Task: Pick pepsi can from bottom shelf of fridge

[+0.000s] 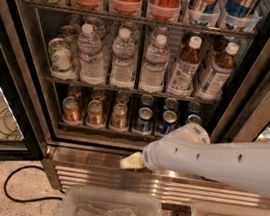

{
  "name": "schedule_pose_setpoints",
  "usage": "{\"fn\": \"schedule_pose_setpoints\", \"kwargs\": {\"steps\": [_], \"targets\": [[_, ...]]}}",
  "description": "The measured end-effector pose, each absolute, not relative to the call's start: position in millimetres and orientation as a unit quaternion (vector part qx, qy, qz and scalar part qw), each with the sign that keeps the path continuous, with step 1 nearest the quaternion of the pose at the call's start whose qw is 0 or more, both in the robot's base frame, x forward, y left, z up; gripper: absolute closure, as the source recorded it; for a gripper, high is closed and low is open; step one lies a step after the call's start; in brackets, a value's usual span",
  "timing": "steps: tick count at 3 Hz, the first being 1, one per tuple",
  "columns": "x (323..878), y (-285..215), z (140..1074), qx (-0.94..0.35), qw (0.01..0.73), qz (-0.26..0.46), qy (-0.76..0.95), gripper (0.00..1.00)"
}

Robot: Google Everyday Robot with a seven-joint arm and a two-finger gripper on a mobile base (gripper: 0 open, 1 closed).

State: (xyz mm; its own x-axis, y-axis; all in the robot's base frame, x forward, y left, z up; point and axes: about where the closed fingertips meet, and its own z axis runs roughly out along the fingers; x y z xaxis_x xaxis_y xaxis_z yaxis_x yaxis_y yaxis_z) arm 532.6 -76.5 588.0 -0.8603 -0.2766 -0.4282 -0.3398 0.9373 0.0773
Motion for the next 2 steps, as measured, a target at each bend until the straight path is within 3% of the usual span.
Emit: {"fn": "schedule_pose_setpoints", "kwargs": {"steps": [2], "targets": [[535.7,-76.7,608.0,-0.17,0.25,0.071,0.951,0.0]]}}
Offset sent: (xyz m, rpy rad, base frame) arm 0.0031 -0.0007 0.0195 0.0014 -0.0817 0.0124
